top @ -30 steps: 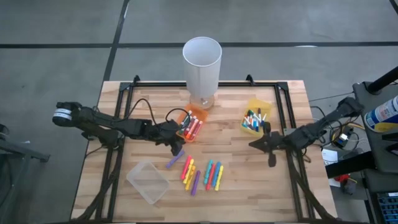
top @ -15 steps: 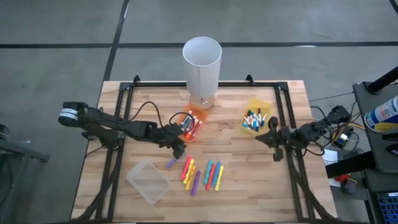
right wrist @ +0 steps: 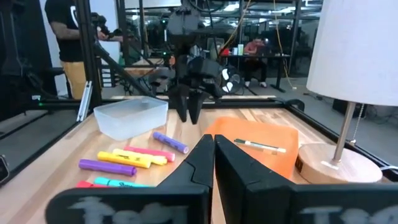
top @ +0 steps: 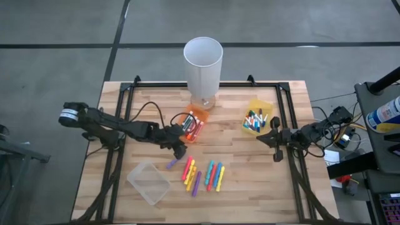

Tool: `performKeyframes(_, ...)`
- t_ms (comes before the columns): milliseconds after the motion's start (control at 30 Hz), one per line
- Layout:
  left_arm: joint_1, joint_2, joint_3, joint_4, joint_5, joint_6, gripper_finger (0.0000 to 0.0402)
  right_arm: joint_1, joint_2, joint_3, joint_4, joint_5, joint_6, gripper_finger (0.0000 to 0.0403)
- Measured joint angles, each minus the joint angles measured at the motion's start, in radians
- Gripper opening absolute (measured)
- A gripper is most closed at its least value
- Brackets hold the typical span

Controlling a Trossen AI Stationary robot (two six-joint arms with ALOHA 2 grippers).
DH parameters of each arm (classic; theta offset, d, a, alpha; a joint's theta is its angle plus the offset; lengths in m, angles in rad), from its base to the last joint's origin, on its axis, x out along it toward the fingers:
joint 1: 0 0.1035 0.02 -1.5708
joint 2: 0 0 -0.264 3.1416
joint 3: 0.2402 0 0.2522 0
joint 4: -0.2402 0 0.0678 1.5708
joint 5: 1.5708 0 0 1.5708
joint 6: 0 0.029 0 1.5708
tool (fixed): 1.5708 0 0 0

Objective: Pick & Place Markers
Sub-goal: Put the violet highlighter pen into the white bin

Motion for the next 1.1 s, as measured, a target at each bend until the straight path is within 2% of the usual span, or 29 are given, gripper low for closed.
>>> performKeyframes(333,-0.132,0.076,0.094,-0.211,-0.013,-0.069,0.0126,0.000,-0.002,0.000,0.001,0.000,-0.005,0.0009)
performKeyframes(567,-0.163,0.160,0.167,-0.340,-0.043,-0.105,0.0126,0.000,-0.002,0.000,0.001,0.001,-0.004,0.0009)
performKeyframes(767,-0.166,0.228,0.194,-0.357,-0.044,-0.096,0.0126,0.000,-0.002,0.000,0.001,0.001,-0.004,0.0009)
performKeyframes(1100,-0.167,0.239,0.199,-0.391,-0.073,-0.097,0.0126,0.000,-0.002,0.000,0.001,0.001,-0.004,0.0009)
